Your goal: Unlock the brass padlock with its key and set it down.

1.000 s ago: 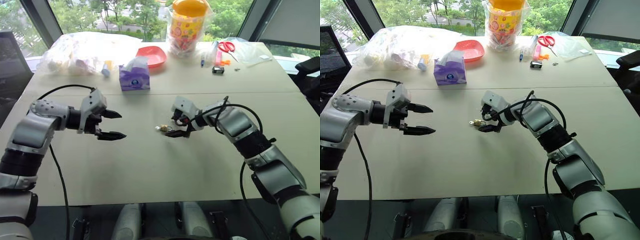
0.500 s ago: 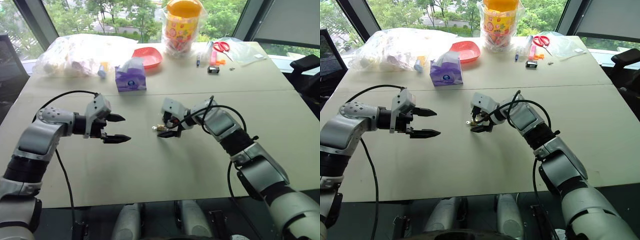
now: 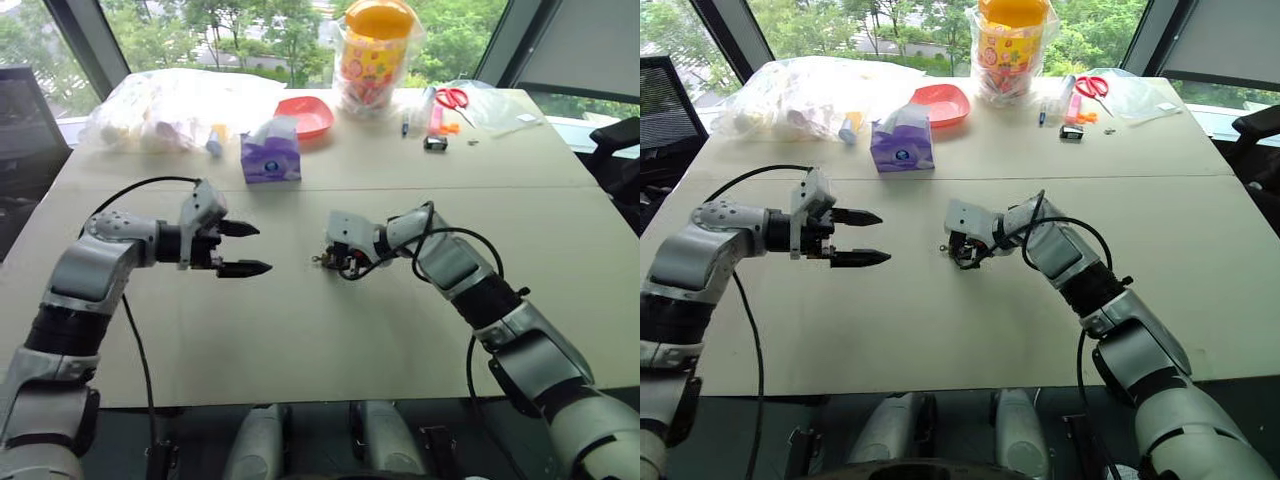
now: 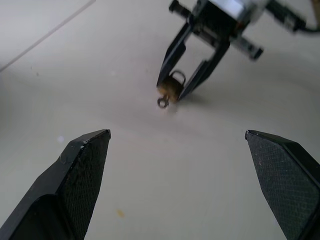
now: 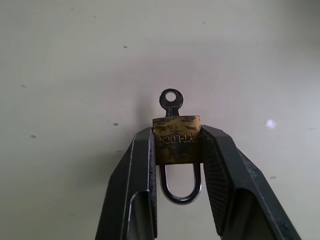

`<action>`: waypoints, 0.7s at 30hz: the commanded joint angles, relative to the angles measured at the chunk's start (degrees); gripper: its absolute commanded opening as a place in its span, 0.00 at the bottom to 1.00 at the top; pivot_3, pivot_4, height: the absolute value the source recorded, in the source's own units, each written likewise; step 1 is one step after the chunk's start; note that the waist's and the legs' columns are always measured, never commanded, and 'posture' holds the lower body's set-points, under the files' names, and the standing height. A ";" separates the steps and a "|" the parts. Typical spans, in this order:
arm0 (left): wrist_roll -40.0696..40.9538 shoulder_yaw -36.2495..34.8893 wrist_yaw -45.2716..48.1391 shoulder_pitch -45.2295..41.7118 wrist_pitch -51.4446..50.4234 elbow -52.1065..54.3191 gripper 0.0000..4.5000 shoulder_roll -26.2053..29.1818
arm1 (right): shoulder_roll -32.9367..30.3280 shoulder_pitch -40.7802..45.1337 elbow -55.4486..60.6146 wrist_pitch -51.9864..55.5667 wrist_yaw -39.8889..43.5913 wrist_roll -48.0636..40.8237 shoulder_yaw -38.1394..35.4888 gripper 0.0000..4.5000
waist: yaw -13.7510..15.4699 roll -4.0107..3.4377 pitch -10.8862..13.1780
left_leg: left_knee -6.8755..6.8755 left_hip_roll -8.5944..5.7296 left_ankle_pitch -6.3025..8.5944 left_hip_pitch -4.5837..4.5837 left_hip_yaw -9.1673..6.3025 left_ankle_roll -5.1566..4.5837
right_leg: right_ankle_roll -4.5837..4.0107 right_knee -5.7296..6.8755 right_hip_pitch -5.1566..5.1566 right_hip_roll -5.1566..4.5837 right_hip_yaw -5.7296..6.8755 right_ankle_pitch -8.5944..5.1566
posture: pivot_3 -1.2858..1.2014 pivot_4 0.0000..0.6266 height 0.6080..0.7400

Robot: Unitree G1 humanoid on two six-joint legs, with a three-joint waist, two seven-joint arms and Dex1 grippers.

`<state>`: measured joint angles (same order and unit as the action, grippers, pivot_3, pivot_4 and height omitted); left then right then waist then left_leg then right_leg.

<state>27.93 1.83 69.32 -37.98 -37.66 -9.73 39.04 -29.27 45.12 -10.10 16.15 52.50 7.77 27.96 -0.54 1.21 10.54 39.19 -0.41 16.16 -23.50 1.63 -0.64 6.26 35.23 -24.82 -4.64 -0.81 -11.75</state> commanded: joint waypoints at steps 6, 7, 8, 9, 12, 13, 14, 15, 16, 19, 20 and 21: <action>0.87 -1.47 3.03 -12.78 2.86 -18.54 1.00 -9.63 | -5.73 -1.34 16.46 -10.30 -7.78 4.57 -10.35 0.16 | -0.42 0.03 0.00 | -0.03 -0.09 0.00 0.02 0.01 0.00 | 0.05 0.01 -0.01 0.10 0.02 0.01 | 0.52 0.24 1.00; 0.20 -1.57 2.87 -14.24 4.36 -21.52 0.94 -10.97 | -5.49 -1.40 17.07 -10.02 -8.43 4.88 -10.82 0.16 | -0.42 0.03 0.00 | -0.04 -0.08 0.00 0.03 0.00 0.00 | 0.05 0.01 -0.01 0.13 0.04 0.01 | 0.52 0.24 1.00; -0.31 -1.66 3.11 -15.81 5.77 -24.48 0.89 -12.34 | -5.10 -1.45 17.75 -9.51 -8.89 5.01 -11.16 0.16 | -0.35 0.03 0.00 | -0.04 -0.08 0.00 0.03 0.01 0.00 | 0.05 0.01 -0.02 0.14 0.04 0.01 | 0.52 0.24 1.00; -0.72 -1.85 3.41 -17.35 6.93 -27.28 0.83 -13.41 | -4.66 -1.48 18.32 -8.87 -9.25 5.21 -11.32 0.16 | -0.37 0.04 0.01 | -0.03 -0.08 0.00 0.03 0.01 0.00 | 0.05 0.04 -0.01 0.13 0.04 0.01 | 0.52 0.24 1.00; 0.00 -3.13 5.52 -21.69 7.23 -33.11 0.58 -15.92 | -3.61 -1.99 19.71 -7.61 -10.47 5.79 -11.70 0.16 | -0.37 0.04 0.01 | -0.02 -0.09 -0.01 0.02 0.02 0.00 | 0.04 0.02 -0.02 0.13 0.03 0.02 | 0.52 0.24 1.00; -0.28 -3.09 5.83 -22.90 7.64 -34.51 0.49 -16.59 | -3.48 -2.32 20.03 -7.53 -10.81 6.21 -11.65 0.16 | -0.36 0.04 0.01 | -0.02 -0.09 0.00 0.02 0.02 -0.01 | 0.04 0.02 -0.02 0.13 0.03 0.02 | 0.52 0.24 1.00; -0.67 -3.01 6.11 -23.71 8.14 -35.63 0.40 -16.94 | -3.33 -2.52 20.26 -7.41 -10.99 6.59 -11.54 0.16 | -0.30 0.04 0.01 | -0.02 -0.08 0.00 0.02 0.01 -0.01 | 0.04 0.02 -0.01 0.12 0.02 0.02 | 0.52 0.24 1.00; -1.14 -2.79 6.63 -24.52 8.50 -36.84 0.33 -17.25 | -3.19 -2.78 20.50 -7.18 -11.18 6.90 -11.50 0.16 | -0.30 0.04 0.01 | -0.02 -0.09 0.00 0.01 0.00 -0.01 | 0.05 0.02 -0.01 0.12 0.02 0.01 | 0.52 0.24 1.00; -1.79 -2.44 7.17 -25.11 9.34 -37.80 0.25 -17.49 | -3.07 -2.99 20.71 -7.07 -11.38 7.20 -11.46 0.16 | -0.30 0.04 0.01 | -0.03 -0.09 0.00 0.01 0.00 -0.01 | 0.04 0.01 -0.01 0.11 0.02 0.01 | 0.52 0.24 1.00; -2.53 -2.91 7.78 -26.89 10.36 -40.32 0.25 -18.38 | -2.91 -3.54 21.49 -6.49 -11.68 7.66 -11.53 0.16 | -0.30 0.04 0.01 | -0.03 -0.09 0.00 0.01 0.00 -0.02 | 0.04 0.00 -0.01 0.10 0.02 0.01 | 0.52 0.24 1.00; -2.61 -3.15 8.12 -27.25 10.42 -40.86 0.25 -18.49 | -2.83 -3.64 21.67 -6.33 -11.72 7.78 -11.51 0.16 | -0.31 0.04 0.01 | -0.03 -0.09 0.00 0.01 0.00 -0.02 | 0.04 0.00 -0.01 0.10 0.02 0.01 | 0.52 0.24 1.00; -2.51 -2.51 10.37 -26.94 9.47 -39.71 0.25 -18.06 | -2.84 -3.92 21.69 -6.16 -11.84 7.93 -11.58 0.16 | -0.34 0.04 0.01 | -0.03 -0.09 0.00 0.01 0.00 -0.02 | 0.04 0.01 -0.01 0.10 0.02 0.01 | 0.52 0.24 1.00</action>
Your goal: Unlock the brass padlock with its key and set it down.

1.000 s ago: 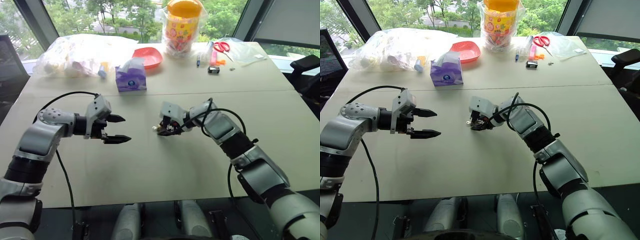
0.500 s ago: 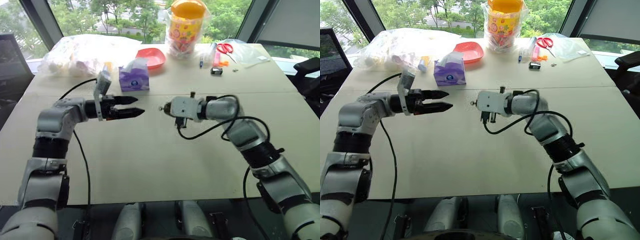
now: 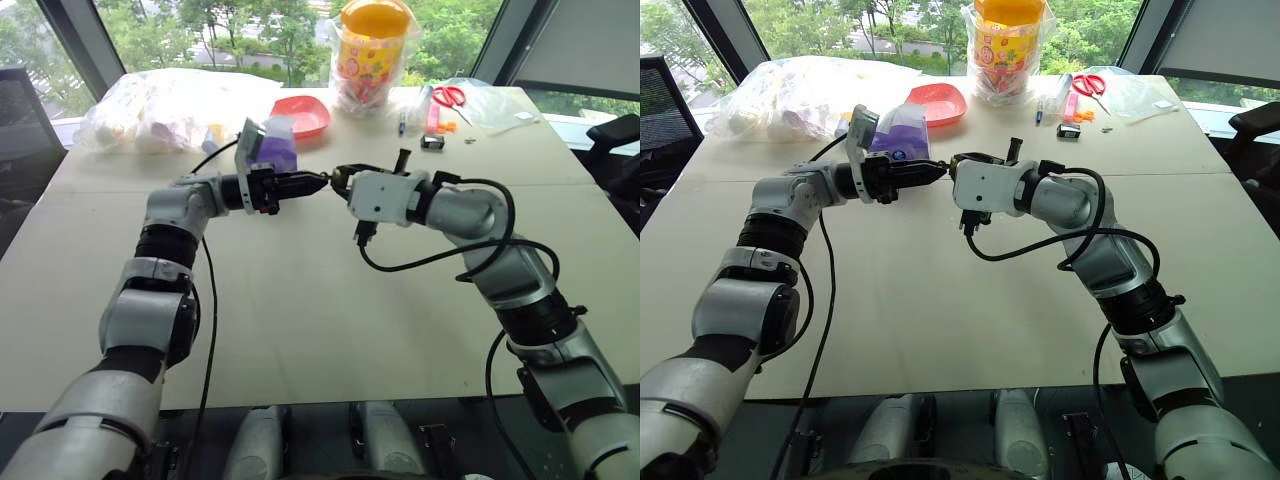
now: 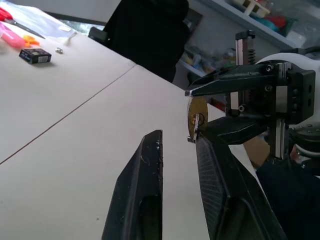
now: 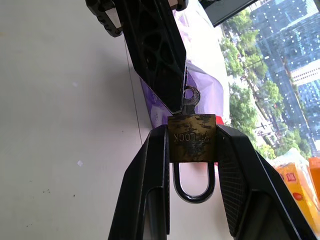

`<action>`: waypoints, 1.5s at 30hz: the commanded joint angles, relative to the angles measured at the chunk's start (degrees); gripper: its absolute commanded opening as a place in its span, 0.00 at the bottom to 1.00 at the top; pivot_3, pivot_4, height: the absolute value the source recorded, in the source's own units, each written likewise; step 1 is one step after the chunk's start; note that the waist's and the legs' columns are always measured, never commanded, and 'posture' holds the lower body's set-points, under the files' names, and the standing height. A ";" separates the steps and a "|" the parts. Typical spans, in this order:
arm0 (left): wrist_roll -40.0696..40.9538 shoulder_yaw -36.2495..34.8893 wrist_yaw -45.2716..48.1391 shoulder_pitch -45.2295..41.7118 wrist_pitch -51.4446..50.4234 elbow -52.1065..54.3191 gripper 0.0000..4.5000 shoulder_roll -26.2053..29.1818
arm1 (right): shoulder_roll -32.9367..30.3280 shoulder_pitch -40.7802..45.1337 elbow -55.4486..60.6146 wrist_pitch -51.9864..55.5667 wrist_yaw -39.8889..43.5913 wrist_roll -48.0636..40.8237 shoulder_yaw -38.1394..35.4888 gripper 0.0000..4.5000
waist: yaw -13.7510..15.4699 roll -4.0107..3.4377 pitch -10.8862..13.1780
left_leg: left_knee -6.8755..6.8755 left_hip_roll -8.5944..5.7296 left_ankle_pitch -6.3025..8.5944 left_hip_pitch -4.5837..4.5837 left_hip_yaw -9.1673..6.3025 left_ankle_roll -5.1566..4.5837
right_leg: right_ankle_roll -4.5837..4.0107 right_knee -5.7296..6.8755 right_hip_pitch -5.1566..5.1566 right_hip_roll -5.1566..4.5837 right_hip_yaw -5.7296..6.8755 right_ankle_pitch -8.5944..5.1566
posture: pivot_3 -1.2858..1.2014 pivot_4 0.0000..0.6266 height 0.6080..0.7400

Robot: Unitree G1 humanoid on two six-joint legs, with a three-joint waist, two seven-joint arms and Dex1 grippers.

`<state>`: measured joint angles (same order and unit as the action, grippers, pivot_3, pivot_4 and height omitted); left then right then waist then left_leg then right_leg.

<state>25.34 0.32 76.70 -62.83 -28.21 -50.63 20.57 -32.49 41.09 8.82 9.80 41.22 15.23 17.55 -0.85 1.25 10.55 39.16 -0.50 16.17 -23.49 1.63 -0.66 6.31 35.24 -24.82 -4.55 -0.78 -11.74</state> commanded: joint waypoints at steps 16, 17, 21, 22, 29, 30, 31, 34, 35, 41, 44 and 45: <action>-2.38 -0.69 4.76 -0.66 -0.01 4.22 0.25 0.61 | 1.41 -0.34 2.81 0.33 -0.54 0.92 -0.79 0.16 | 0.01 0.00 0.00 | 0.00 0.03 0.00 0.00 -0.02 0.00 | 0.00 0.01 0.00 0.00 0.00 0.00 | 0.52 0.24 1.00; -2.46 -0.90 4.61 -0.78 0.05 3.97 0.19 0.51 | 1.50 -0.30 2.94 0.44 -0.53 0.99 -0.77 0.16 | 0.01 0.00 0.00 | 0.00 0.03 0.00 -0.01 -0.02 0.00 | 0.00 0.01 0.00 0.00 0.00 0.00 | 0.52 0.24 1.00; -3.22 -0.98 4.34 -1.10 0.93 3.18 0.00 0.23 | 1.82 -0.38 3.77 0.90 -0.48 1.09 -0.79 0.16 | 0.00 0.00 0.00 | 0.00 0.03 0.00 0.00 -0.02 0.00 | 0.00 0.01 -0.01 0.00 0.00 0.00 | 0.52 0.24 1.00; -3.30 -1.09 4.22 -1.26 1.09 2.90 0.00 0.13 | 1.93 -0.39 3.95 1.03 -0.47 1.12 -0.80 0.16 | 0.00 0.00 0.00 | 0.00 0.03 0.00 0.00 -0.03 0.00 | 0.00 0.01 0.00 0.00 0.00 0.00 | 0.52 0.24 1.00; -5.96 -0.03 3.38 -0.95 5.89 3.21 0.00 -0.18 | 2.21 -1.05 5.51 2.33 0.75 0.80 -0.56 0.16 | 0.01 0.00 0.00 | 0.00 0.03 0.00 -0.01 -0.03 0.00 | 0.00 0.01 0.00 0.00 0.00 0.00 | 0.52 0.24 1.00; -7.62 0.90 2.66 -0.44 9.31 3.68 0.00 -0.20 | 2.31 -1.20 6.00 2.99 1.31 0.20 -0.66 0.16 | 0.04 0.00 0.00 | 0.00 0.02 0.00 0.00 -0.03 0.00 | 0.00 0.01 0.00 0.00 0.00 0.00 | 0.52 0.24 1.00; -8.81 1.56 2.33 -0.19 11.50 3.89 0.00 -0.18 | 2.33 -1.32 6.49 3.59 1.98 -0.41 -0.73 0.16 | 0.08 0.00 0.00 | 0.00 0.02 0.00 0.00 -0.03 0.00 | 0.00 0.01 0.00 0.00 0.00 0.00 | 0.52 0.24 1.00; -11.13 2.46 2.04 -0.01 17.47 3.68 0.00 -0.09 | 2.37 -1.55 7.54 5.08 3.67 -1.67 -0.88 0.16 | 0.11 0.00 0.00 | 0.00 0.03 0.00 0.00 -0.02 0.00 | 0.00 0.01 0.00 -0.02 0.00 0.00 | 0.52 0.24 1.00; -11.46 2.44 2.02 -0.12 18.71 3.50 0.00 -0.13 | 2.33 -1.69 7.84 5.76 4.35 -2.07 -0.85 0.16 | 0.11 0.00 0.00 | 0.00 0.03 0.00 0.00 -0.02 0.00 | 0.00 0.01 0.00 -0.02 0.00 0.00 | 0.52 0.24 1.00; -15.76 4.56 1.48 0.48 31.13 3.90 0.00 -0.16 | 3.01 -2.33 10.21 11.36 7.66 -5.56 -1.38 0.16 | 0.13 0.00 0.00 | 0.00 0.05 0.00 0.00 -0.02 0.00 | 0.00 0.01 0.00 -0.02 0.00 0.00 | 0.52 0.24 1.00; -18.79 6.32 0.42 1.53 38.83 4.22 0.00 0.02 | 3.77 -2.30 11.27 14.68 8.38 -7.26 -2.06 0.16 | 0.15 0.00 0.00 | 0.00 0.07 0.00 0.00 -0.02 0.00 | 0.00 0.01 0.00 -0.03 0.00 0.00 | 0.52 0.24 1.00; -19.43 6.77 0.34 1.84 40.21 4.40 0.00 0.09 | 3.84 -2.26 11.57 15.39 8.50 -7.57 -2.23 0.16 | 0.15 0.00 0.00 | 0.00 0.11 0.00 0.00 -0.02 0.00 | -0.01 0.01 0.00 -0.03 0.00 0.00 | 0.52 0.24 1.00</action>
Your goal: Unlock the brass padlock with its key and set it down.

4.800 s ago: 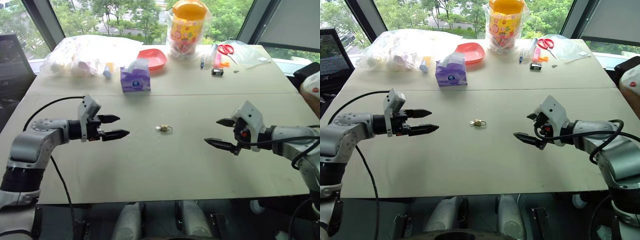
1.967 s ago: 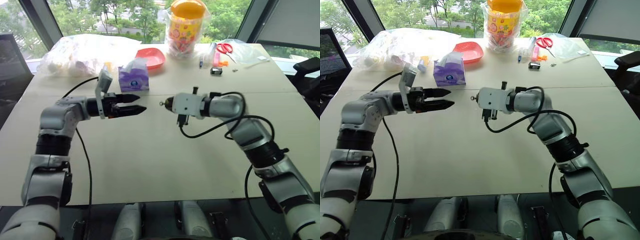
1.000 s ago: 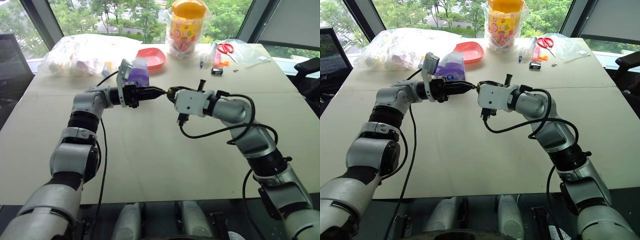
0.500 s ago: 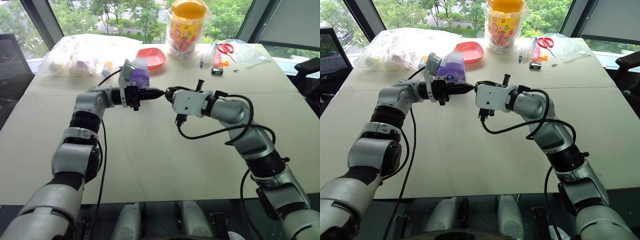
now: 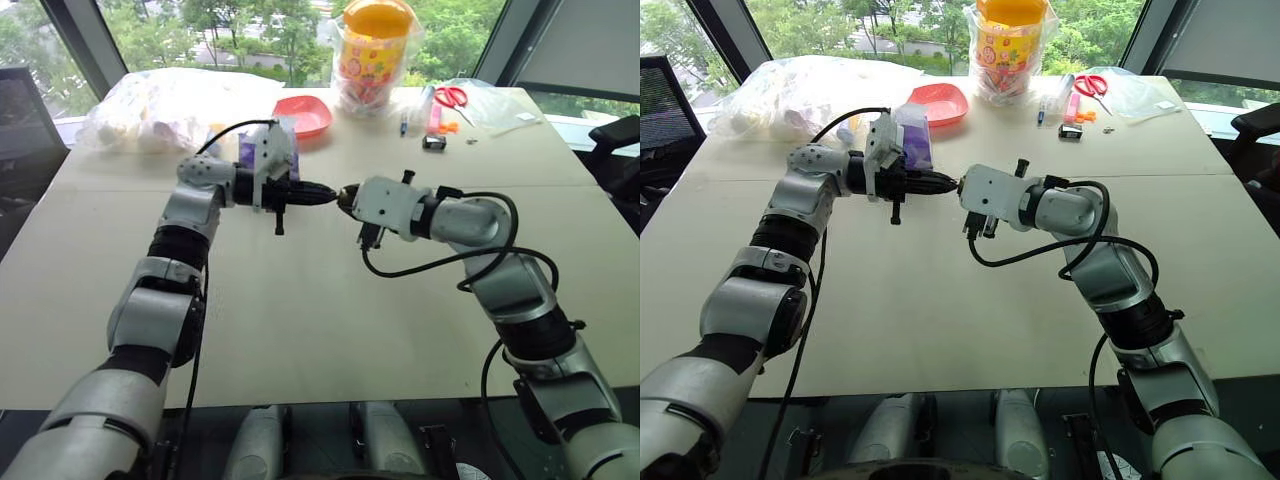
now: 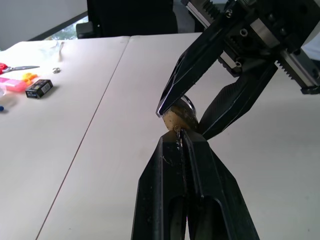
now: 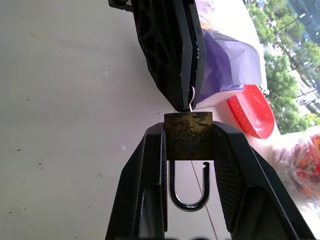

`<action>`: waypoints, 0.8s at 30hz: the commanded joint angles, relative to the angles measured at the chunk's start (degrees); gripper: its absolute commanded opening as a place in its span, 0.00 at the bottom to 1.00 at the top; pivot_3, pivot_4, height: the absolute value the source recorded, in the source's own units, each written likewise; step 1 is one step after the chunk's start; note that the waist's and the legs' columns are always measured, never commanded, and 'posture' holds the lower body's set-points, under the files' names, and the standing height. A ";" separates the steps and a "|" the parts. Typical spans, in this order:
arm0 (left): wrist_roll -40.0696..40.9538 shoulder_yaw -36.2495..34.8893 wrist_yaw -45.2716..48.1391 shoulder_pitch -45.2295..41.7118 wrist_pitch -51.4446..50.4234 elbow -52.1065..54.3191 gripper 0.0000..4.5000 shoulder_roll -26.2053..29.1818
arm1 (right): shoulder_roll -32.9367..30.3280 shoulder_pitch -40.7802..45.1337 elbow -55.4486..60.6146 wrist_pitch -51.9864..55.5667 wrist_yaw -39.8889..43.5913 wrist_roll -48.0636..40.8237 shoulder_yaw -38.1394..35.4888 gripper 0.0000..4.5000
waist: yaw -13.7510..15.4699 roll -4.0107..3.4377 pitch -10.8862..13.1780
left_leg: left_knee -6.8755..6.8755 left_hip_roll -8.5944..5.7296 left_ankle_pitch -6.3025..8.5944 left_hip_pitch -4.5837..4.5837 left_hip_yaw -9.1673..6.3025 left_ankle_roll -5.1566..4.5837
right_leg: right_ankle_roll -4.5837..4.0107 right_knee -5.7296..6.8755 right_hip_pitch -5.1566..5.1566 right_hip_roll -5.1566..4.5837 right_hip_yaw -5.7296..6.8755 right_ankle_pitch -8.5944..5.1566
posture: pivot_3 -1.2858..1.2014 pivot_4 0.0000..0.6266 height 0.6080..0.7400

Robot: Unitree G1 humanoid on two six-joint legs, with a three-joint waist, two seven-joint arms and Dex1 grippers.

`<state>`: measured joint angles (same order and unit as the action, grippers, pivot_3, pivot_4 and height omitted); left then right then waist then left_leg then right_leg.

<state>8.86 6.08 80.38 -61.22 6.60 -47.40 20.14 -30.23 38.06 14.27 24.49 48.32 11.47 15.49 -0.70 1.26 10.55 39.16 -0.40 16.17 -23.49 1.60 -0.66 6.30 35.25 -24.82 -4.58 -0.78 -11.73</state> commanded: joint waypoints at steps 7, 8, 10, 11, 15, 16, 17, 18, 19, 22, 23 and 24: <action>2.88 -1.54 1.05 -1.38 -15.58 0.21 0.13 1.95 | 0.35 1.37 6.09 -0.18 0.76 -2.49 0.06 0.16 | -0.09 0.00 0.00 | 0.00 -0.05 0.00 0.00 0.01 0.00 | 0.00 0.01 0.00 0.01 0.00 0.00 | 0.52 0.24 1.00; 3.69 -1.90 1.55 -1.75 -18.60 0.12 0.20 2.32 | 0.00 1.40 5.90 -0.92 0.59 -1.96 0.23 0.16 | -0.21 0.00 0.00 | 0.00 -0.07 0.00 0.00 0.01 -0.01 | 0.01 0.01 0.00 0.03 0.01 0.00 | 0.52 0.24 1.00; 5.79 -3.38 1.96 -2.57 -24.46 0.19 0.38 2.83 | -0.71 1.51 5.29 -2.90 -0.13 -0.73 0.56 0.16 | -0.40 0.00 0.00 | 0.00 -0.08 0.01 0.00 0.00 -0.01 | 0.02 0.01 -0.01 0.07 0.01 -0.01 | 0.52 0.24 1.00; 6.74 -3.87 2.53 -2.93 -27.43 0.39 0.47 3.08 | -0.92 1.59 5.02 -3.71 -0.49 -0.31 0.66 0.16 | -0.36 0.00 0.00 | 0.00 -0.07 0.01 0.00 -0.01 -0.01 | 0.02 0.01 -0.01 0.09 0.01 -0.01 | 0.52 0.24 1.00; 9.19 -5.80 2.28 -3.15 -32.72 2.10 0.70 2.87 | -1.18 1.88 4.17 -5.73 -1.51 1.02 1.09 0.16 | -0.13 0.00 0.00 | 0.00 -0.05 0.00 0.00 -0.04 -0.01 | 0.03 0.03 0.00 0.08 0.02 -0.02 | 0.52 0.24 1.00; 9.67 -6.29 1.82 -3.17 -33.45 2.52 0.70 2.65 | -1.23 1.95 4.01 -6.09 -1.67 1.29 1.19 0.16 | -0.07 0.00 0.00 | 0.00 -0.04 0.00 0.00 -0.03 -0.01 | 0.03 0.03 0.00 0.06 0.01 -0.02 | 0.52 0.24 1.00; 10.48 -6.58 2.13 -3.09 -35.07 3.53 0.70 2.40 | -1.28 2.04 3.84 -6.46 -1.75 1.58 1.34 0.16 | -0.04 0.00 0.00 | 0.01 -0.01 0.00 0.00 -0.04 -0.01 | 0.03 0.03 0.00 0.04 0.01 -0.02 | 0.52 0.24 1.00; 11.14 -6.65 2.75 -2.81 -36.34 4.77 0.70 2.24 | -1.27 2.11 3.62 -6.72 -1.93 1.86 1.44 0.16 | -0.04 0.00 0.00 | 0.01 -0.01 0.00 0.00 -0.04 -0.01 | 0.03 0.03 0.01 0.03 0.01 -0.02 | 0.52 0.24 1.00; 11.62 -6.64 3.18 -2.56 -37.30 5.75 0.70 2.18 | -1.25 2.15 3.46 -6.91 -2.06 2.07 1.50 0.16 | -0.05 0.00 0.00 | 0.01 -0.01 0.00 0.00 -0.04 -0.01 | 0.03 0.03 0.01 0.03 0.01 -0.02 | 0.52 0.24 1.00; 12.31 -5.80 4.47 -1.41 -39.23 8.49 0.70 2.66 | -1.28 2.33 2.79 -7.25 -2.49 2.75 1.72 0.16 | -0.12 0.00 0.00 | 0.01 -0.01 0.00 -0.01 -0.03 -0.01 | 0.03 0.01 0.02 0.03 0.01 -0.02 | 0.52 0.24 1.00; 12.28 -5.05 5.75 -0.60 -39.57 9.67 0.70 3.42 | -1.38 2.47 2.25 -7.35 -2.84 3.26 1.83 0.16 | -0.13 0.00 0.00 | 0.00 -0.01 0.00 -0.01 -0.04 -0.01 | 0.03 0.01 0.02 0.03 0.01 -0.01 | 0.52 0.24 1.00; 12.32 -4.83 6.26 -0.18 -39.91 10.17 0.70 3.98 | -1.52 2.58 1.71 -7.45 -3.17 3.84 1.95 0.16 | -0.22 0.00 0.00 | 0.01 -0.03 0.00 0.00 -0.03 0.00 | 0.03 0.02 0.02 0.03 0.01 -0.01 | 0.52 0.24 1.00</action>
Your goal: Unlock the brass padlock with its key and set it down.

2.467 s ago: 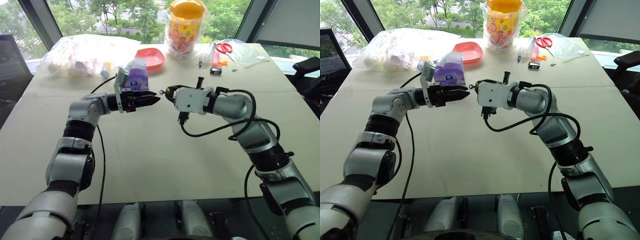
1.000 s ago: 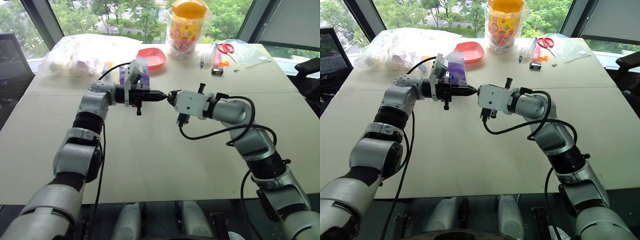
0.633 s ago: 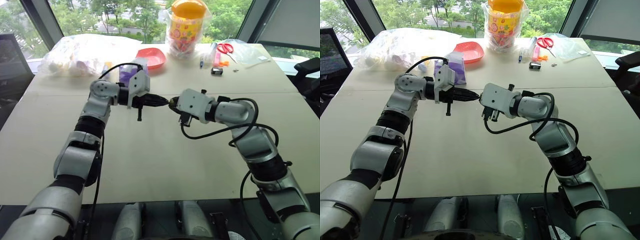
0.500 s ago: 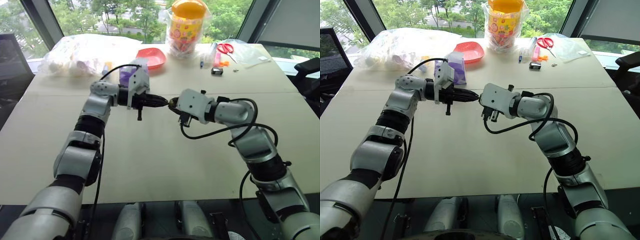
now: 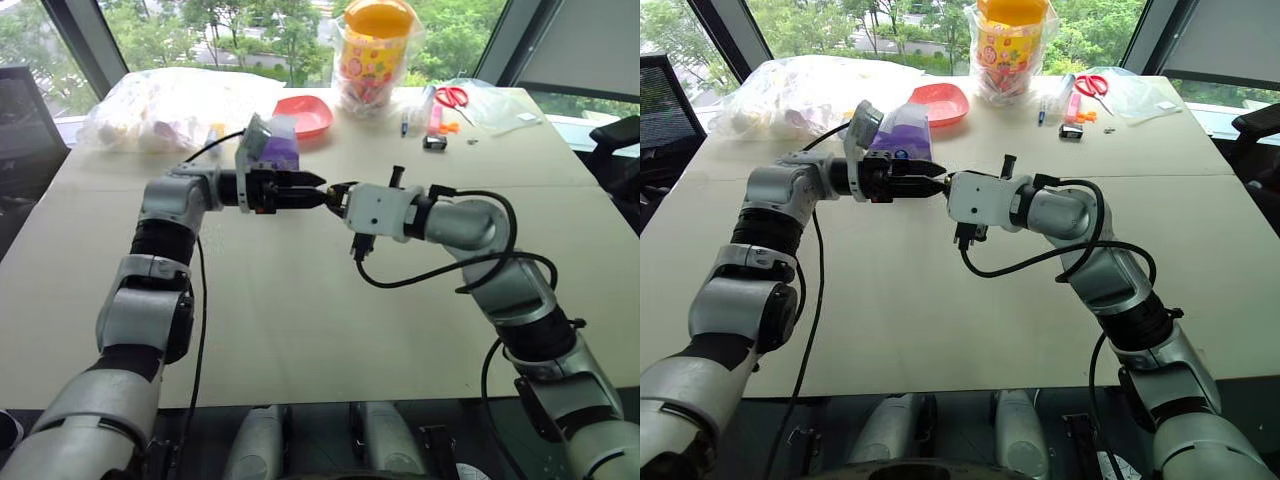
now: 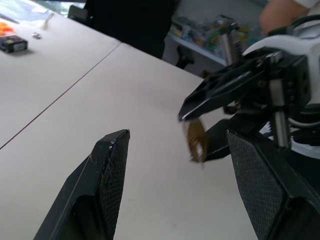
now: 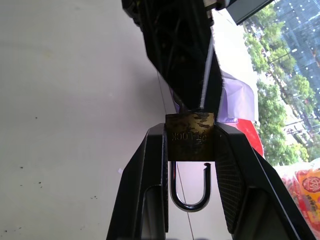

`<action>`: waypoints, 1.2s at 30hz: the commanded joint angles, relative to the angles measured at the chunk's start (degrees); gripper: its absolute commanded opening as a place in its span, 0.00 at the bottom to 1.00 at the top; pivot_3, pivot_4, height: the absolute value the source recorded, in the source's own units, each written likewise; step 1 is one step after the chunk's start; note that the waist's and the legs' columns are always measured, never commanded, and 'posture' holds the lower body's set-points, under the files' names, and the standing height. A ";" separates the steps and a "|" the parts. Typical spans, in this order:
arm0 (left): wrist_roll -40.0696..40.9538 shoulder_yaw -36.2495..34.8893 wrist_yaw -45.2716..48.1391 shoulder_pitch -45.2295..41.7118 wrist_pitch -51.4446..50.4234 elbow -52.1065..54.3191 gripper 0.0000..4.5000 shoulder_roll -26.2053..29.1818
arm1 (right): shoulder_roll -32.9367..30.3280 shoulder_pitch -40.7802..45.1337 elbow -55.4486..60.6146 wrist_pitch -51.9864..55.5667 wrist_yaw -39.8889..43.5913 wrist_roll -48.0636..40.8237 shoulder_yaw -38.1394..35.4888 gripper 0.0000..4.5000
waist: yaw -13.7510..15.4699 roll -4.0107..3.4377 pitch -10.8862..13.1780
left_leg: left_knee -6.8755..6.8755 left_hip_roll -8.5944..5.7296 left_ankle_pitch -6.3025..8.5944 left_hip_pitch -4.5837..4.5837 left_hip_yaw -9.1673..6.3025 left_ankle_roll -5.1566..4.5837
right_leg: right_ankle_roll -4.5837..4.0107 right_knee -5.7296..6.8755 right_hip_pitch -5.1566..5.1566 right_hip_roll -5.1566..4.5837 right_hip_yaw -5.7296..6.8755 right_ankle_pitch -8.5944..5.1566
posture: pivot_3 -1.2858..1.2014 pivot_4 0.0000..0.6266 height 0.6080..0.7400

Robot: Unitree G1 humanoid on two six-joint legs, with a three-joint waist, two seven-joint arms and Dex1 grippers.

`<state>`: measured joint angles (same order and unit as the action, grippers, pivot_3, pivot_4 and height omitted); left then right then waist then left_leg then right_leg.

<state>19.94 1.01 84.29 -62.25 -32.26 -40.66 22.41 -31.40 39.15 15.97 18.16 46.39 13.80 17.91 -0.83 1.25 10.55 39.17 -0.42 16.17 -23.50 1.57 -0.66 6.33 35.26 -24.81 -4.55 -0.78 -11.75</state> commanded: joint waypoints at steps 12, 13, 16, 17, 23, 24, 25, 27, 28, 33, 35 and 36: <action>0.47 0.69 -1.06 0.52 0.19 2.57 0.70 -0.22 | 0.62 2.23 -1.10 -1.93 -1.86 2.60 -0.27 0.16 | 0.10 0.00 0.00 | 0.00 0.00 0.00 0.02 0.01 0.00 | -0.01 0.02 0.01 -0.02 -0.01 0.00 | 0.52 0.24 1.00; 0.35 0.67 -1.34 0.28 0.47 1.99 0.70 -0.55 | 0.72 2.28 -1.02 -1.95 -1.84 2.69 -0.25 0.16 | 0.06 0.00 0.00 | 0.00 -0.01 0.00 0.02 0.01 0.00 | -0.01 0.02 0.01 -0.03 -0.01 0.00 | 0.52 0.24 1.00; -0.07 0.32 -2.62 -0.80 1.71 -0.43 0.70 -1.75 | 0.94 2.29 -0.51 -1.74 -1.71 2.92 -0.18 0.16 | 0.04 0.00 0.00 | 0.00 -0.06 0.00 0.02 0.01 0.00 | -0.01 0.02 0.00 -0.01 -0.01 0.00 | 0.52 0.24 1.00; -0.17 0.27 -2.77 -1.16 2.09 -1.18 0.70 -2.07 | 1.01 2.24 -0.26 -1.59 -1.65 2.98 -0.14 0.16 | 0.04 0.00 0.00 | 0.00 -0.06 0.00 0.02 0.00 0.00 | -0.01 0.03 0.00 -0.01 0.00 0.00 | 0.52 0.24 1.00; -0.95 0.44 -2.87 -2.28 3.94 -3.79 0.53 -3.29 | 1.30 2.09 0.37 -1.29 -1.54 3.30 -0.20 0.16 | 0.03 0.00 0.00 | 0.00 -0.08 0.00 0.02 0.01 0.00 | -0.01 0.03 0.00 0.00 0.00 0.00 | 0.52 0.24 1.00; -0.98 0.45 -2.90 -2.34 4.17 -3.96 0.43 -3.43 | 1.31 2.09 0.48 -1.28 -1.59 3.39 -0.20 0.16 | 0.03 0.00 0.00 | 0.00 -0.08 0.00 0.02 0.00 0.00 | -0.01 0.02 0.00 0.00 0.00 0.00 | 0.52 0.24 1.00; -0.99 0.43 -2.94 -2.40 4.30 -4.09 0.34 -3.52 | 1.31 2.09 0.54 -1.28 -1.62 3.46 -0.20 0.16 | 0.03 0.00 0.00 | 0.00 -0.08 0.00 0.02 0.00 0.00 | -0.01 0.03 0.00 0.00 0.00 0.00 | 0.52 0.24 1.00; -0.89 0.28 -3.10 -2.49 4.24 -4.21 0.15 -3.63 | 1.34 1.97 0.90 -1.18 -1.58 3.55 -0.11 0.16 | 0.03 0.00 0.00 | 0.00 -0.07 0.00 0.02 0.00 0.00 | -0.01 0.03 0.00 0.00 0.00 0.00 | 0.52 0.24 1.00; -0.91 0.26 -3.16 -2.50 4.24 -4.24 0.07 -3.65 | 1.40 1.87 1.12 -1.09 -1.54 3.56 -0.02 0.16 | 0.03 0.00 0.00 | 0.00 -0.08 0.00 0.02 0.00 0.00 | -0.01 0.03 0.00 0.00 0.00 0.00 | 0.52 0.24 1.00; -1.33 0.63 -3.09 -2.08 4.33 -3.54 0.01 -3.34 | 1.47 1.40 1.79 -0.28 -1.08 3.66 0.15 0.16 | 0.02 0.00 0.00 | 0.00 -0.08 0.00 0.02 0.01 0.00 | -0.01 0.03 0.00 0.00 0.00 0.00 | 0.52 0.24 1.00; -1.28 0.50 -3.10 -1.87 4.24 -3.33 0.01 -3.15 | 1.55 1.09 1.90 0.38 -1.21 3.59 0.00 0.16 | 0.04 0.00 0.00 | 0.00 -0.08 0.00 0.02 0.00 0.00 | -0.01 0.03 0.00 -0.01 0.00 0.00 | 0.52 0.24 1.00; -1.32 0.48 -3.11 -1.78 4.29 -3.27 0.01 -3.04 | 1.65 1.01 1.89 0.67 -1.43 3.62 -0.08 0.16 | 0.04 0.00 0.00 | 0.00 -0.07 0.00 0.02 0.00 0.00 | -0.01 0.03 0.00 0.00 0.00 0.00 | 0.52 0.24 1.00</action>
<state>18.78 1.44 81.09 -62.90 -28.64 -45.47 18.93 -30.25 39.68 15.23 18.54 45.28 17.68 18.71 -0.79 1.26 10.55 39.17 -0.49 16.17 -23.48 1.57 -0.66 6.33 35.29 -24.80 -4.55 -0.78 -11.75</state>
